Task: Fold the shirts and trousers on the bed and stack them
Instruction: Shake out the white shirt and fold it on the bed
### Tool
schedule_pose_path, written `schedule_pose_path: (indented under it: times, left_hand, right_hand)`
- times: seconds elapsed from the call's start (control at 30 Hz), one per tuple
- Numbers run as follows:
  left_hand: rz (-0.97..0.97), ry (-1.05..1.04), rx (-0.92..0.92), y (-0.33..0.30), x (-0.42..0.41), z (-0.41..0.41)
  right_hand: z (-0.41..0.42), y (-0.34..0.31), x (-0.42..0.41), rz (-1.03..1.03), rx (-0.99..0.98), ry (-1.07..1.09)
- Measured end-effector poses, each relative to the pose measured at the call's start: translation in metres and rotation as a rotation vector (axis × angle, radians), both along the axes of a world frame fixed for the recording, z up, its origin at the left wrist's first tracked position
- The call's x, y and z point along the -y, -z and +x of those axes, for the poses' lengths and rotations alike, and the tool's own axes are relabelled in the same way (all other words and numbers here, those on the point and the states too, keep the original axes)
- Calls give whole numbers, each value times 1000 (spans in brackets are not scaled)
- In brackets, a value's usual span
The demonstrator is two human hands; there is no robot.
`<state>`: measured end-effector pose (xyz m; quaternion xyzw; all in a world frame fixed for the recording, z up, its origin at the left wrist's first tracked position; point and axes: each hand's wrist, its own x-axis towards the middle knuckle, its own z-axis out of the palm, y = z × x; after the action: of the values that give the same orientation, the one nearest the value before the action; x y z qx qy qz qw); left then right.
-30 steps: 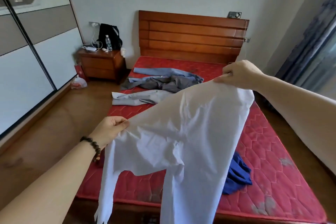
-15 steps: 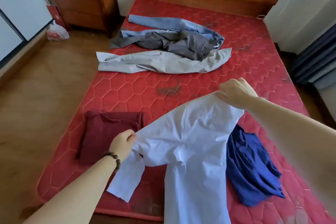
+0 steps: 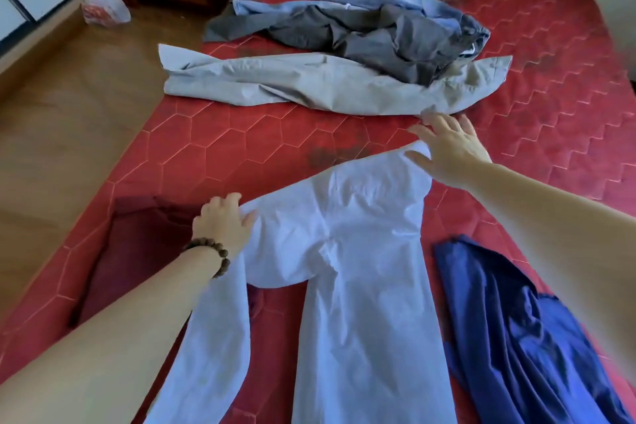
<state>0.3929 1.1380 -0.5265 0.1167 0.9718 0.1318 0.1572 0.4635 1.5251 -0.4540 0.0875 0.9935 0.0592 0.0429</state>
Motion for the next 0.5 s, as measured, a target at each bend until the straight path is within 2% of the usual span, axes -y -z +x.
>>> schedule_pose_path:
  times: [0.17,0.23,0.3,0.4,0.5]
  left_hand:
    - [-74,181,-126,46,-54,3]
    - [-101,250,-141,63,-76,1]
    - [-80,281,-154,79,-99,-7]
    - [-24,177,-144,101,-132,-25]
    - [-115,42,-120,119,-150,-34]
  right_hand:
    - [47,79,-7,-65,182,90]
    - [57,106,-8,-187,200,207]
    - [54,128,-8,-395,145,408]
    - [29,154,-10,-706,-3,734]
    - [6,176,-13,-842,-82,887]
